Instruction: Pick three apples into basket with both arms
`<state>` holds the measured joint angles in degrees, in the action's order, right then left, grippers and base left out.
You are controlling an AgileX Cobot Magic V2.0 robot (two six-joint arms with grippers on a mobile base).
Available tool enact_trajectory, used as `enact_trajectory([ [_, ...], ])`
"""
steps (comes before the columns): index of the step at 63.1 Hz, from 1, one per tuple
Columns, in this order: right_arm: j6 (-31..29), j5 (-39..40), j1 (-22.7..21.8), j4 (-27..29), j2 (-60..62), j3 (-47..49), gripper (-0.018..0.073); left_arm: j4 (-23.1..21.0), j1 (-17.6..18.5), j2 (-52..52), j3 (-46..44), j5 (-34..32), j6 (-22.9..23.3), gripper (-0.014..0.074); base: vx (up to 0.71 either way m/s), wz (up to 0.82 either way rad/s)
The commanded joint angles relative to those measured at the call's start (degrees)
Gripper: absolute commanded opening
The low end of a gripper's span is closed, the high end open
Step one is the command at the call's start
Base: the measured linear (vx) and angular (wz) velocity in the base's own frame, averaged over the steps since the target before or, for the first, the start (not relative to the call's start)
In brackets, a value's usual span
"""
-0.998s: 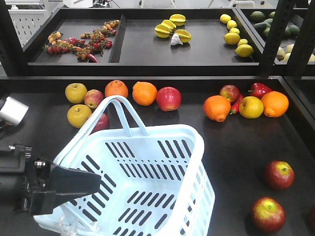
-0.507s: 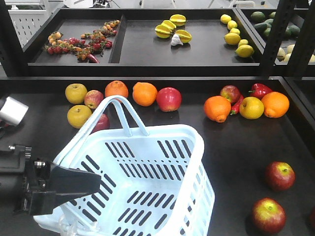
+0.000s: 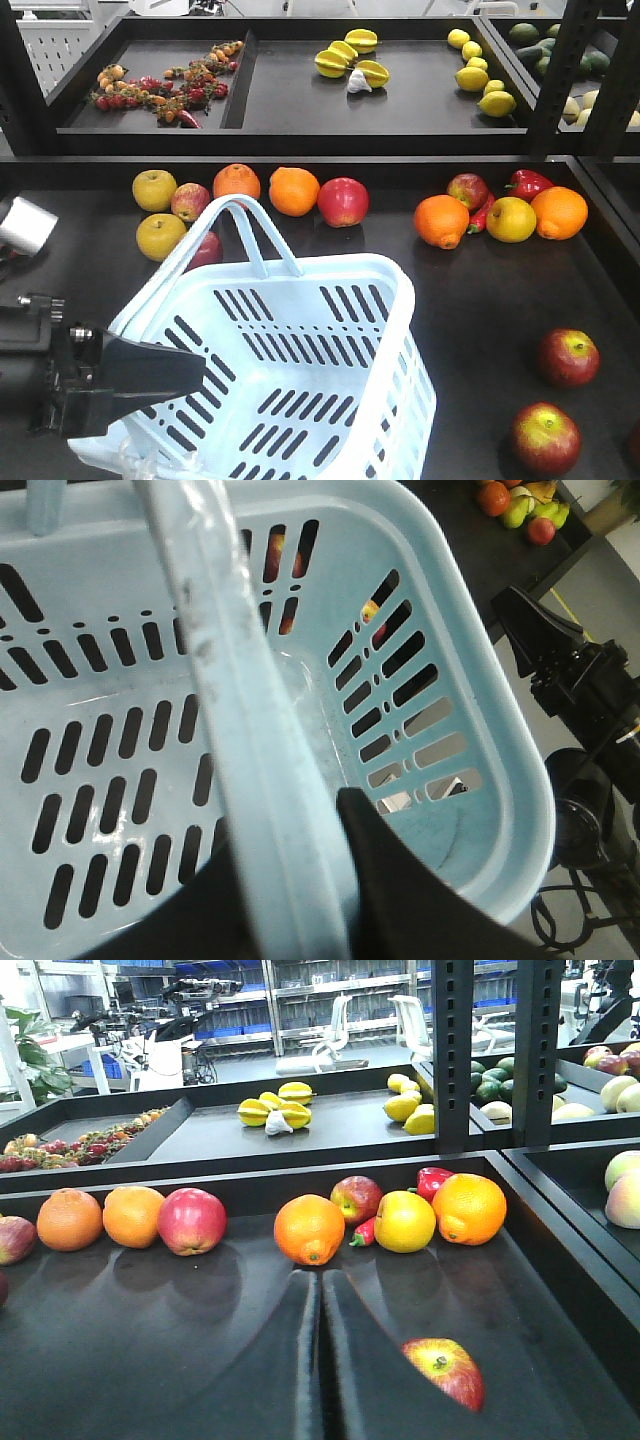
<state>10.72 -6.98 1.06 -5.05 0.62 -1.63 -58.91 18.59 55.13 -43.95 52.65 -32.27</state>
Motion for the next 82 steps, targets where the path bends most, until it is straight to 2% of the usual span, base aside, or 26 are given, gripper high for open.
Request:
enact_trajectory([
  [1, -0.14, 4.33, -0.42, -0.59, 0.59, -0.86, -0.0001, -4.66, 0.36, -0.81, -1.68, -1.43, -0.19, -0.0008, 0.00, 0.00],
  [48, -0.09, 4.33, -0.42, -0.59, 0.59, -0.86, -0.0001, -4.61, 0.36, -0.81, -1.68, -2.53, -0.79, -0.0008, 0.00, 0.00],
  [56, -0.09, 4.33, -0.42, -0.59, 0.59, -0.86, -0.0001, -4.61, 0.36, -0.62, -1.68, -2.69, -4.06, -0.0008, 0.00, 0.00],
  [66, -0.09, 4.33, -0.42, -0.59, 0.59, -0.86, -0.0001, -4.69, 0.36, 1.92, -3.70, -3.63, -11.14, -0.0008, 0.00, 0.00],
  [76, -0.09, 4.33, -0.42, -0.59, 0.59, -0.86, -0.0001, -3.93, 0.30, 9.75, -10.87, -2.43, -16.87, -0.0008, 0.00, 0.00],
  [82, -0.09, 4.33, -0.42, -0.59, 0.59, -0.86, -0.0001, -1.36, 0.30, 15.14, -16.78, -0.52, -19.65, -0.0008, 0.00, 0.00],
])
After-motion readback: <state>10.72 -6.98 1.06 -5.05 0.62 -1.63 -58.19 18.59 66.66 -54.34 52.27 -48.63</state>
